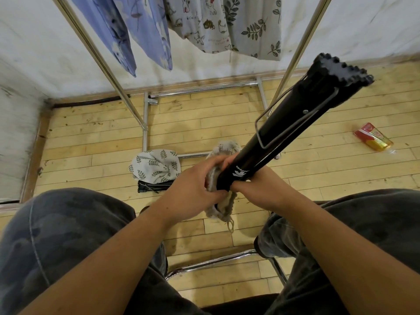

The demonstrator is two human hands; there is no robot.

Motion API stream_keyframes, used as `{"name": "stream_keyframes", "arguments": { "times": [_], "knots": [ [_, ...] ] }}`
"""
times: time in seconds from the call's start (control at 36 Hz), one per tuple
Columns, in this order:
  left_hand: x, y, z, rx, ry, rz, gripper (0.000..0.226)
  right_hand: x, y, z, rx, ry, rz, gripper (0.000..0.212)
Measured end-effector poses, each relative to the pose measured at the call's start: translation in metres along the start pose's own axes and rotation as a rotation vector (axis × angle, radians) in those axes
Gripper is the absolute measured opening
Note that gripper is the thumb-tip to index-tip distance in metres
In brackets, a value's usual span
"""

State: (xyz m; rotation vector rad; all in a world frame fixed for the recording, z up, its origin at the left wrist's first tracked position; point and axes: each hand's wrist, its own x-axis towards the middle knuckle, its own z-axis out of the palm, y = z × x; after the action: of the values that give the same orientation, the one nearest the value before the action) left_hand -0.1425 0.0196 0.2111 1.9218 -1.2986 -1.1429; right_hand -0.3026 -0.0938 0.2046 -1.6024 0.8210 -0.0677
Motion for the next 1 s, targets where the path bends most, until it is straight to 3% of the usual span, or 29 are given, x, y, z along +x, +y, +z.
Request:
{"name": "stream_keyframes", "arguments": {
  "times": [0.28,0.47,0.69,1.0],
  "knots": [
    [0.004,-0.001,0.003,0.051,0.092,0.034,0.059,-0.001,-0.006,0.013,-0.019,-0.019,0.071,0.034],
    [0.004,-0.005,0.003,0.087,0.085,0.026,0.056,0.002,-0.01,0.022,-0.008,0.053,0.145,0.048],
    [0.003,-0.004,0.002,0.098,0.118,0.042,0.054,0.0,-0.014,0.027,0.006,0.079,0.133,0.042],
    [0.002,-0.003,0.0,0.097,0.107,0.083,0.071,-0.005,-0.014,0.025,-0.054,0.07,0.062,0.053]
  ]
}}
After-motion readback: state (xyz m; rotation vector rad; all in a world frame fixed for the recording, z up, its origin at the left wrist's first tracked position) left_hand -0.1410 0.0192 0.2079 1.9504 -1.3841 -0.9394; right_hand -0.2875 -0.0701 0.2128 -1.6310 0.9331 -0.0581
